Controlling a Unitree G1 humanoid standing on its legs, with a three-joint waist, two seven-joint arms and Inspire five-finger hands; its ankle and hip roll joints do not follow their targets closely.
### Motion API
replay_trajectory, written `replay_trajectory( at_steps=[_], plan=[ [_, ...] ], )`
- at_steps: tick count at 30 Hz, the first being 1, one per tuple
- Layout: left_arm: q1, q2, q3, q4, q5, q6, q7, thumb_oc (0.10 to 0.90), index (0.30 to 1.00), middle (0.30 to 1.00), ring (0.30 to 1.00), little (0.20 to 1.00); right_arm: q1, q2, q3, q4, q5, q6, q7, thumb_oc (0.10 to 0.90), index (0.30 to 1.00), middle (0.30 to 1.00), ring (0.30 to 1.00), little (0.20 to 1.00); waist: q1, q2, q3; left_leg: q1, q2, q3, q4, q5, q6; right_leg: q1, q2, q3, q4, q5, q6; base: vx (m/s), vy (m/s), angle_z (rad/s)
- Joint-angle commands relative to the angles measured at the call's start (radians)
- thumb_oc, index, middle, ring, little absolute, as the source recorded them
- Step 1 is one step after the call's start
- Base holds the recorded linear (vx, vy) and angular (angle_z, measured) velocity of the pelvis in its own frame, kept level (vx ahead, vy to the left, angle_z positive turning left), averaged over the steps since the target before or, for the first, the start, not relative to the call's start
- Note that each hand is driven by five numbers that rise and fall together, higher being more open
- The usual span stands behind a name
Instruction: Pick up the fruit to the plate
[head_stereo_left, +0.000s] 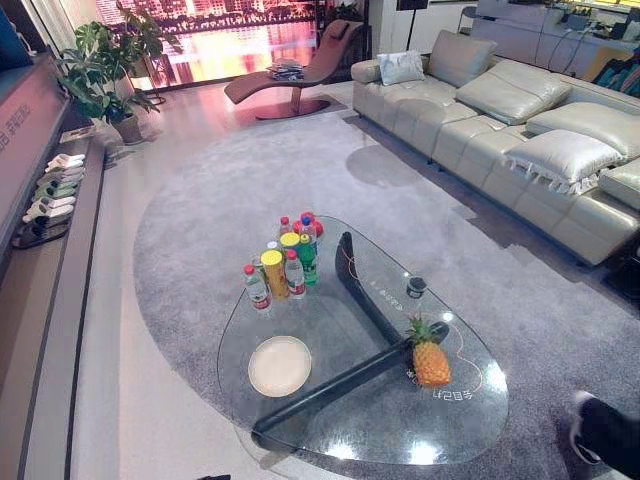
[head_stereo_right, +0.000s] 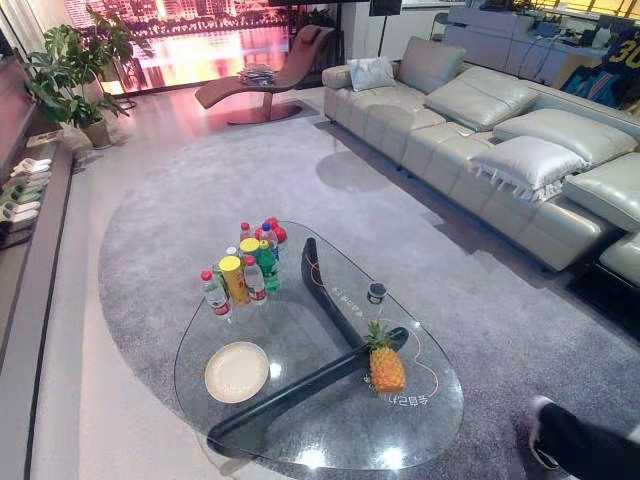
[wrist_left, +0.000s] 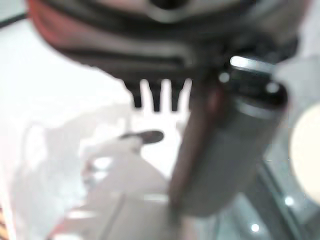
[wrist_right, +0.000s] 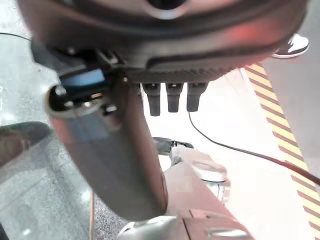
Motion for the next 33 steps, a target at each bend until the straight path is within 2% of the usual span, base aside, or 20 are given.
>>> replay_trajectory(
  at_steps=[1, 7, 33],
  plan=[
    [-0.072, -0.042, -0.016, 0.079, 0.006, 0.019, -0.027, 0.8, 0.9, 0.9, 0.9, 0.9, -0.065, -0.004, -0.002, 0.06, -0.045, 0.01, -0.005, 0.8, 0.9, 0.9, 0.9, 0.9, 0.008, 0.006, 0.039, 0.049, 0.055, 0.017, 0.006, -0.046, 0.012, -0.017, -0.054, -0.02, 0.004, 0.046, -0.001, -0.25, 0.007, -0.21],
    [-0.068, -0.037, -0.011, 0.077, 0.014, -0.001, -0.029, 0.8, 0.9, 0.9, 0.9, 0.9, -0.063, -0.005, -0.004, 0.058, -0.048, 0.013, -0.003, 0.8, 0.9, 0.9, 0.9, 0.9, 0.01, 0.004, 0.039, 0.044, 0.056, 0.015, 0.006, -0.042, 0.01, -0.02, -0.053, -0.02, 0.004, 0.048, -0.001, 0.0, 0.0, 0.0],
    [-0.068, -0.038, -0.008, 0.074, 0.007, 0.004, -0.028, 0.8, 0.9, 0.9, 0.9, 0.9, -0.06, -0.004, 0.001, 0.058, -0.042, 0.013, -0.005, 0.8, 0.9, 0.9, 0.9, 0.9, 0.011, 0.004, 0.049, 0.038, 0.054, 0.014, 0.006, -0.042, 0.01, -0.027, -0.056, -0.021, 0.004, 0.05, 0.001, 0.01, -0.001, 0.0]
  ],
)
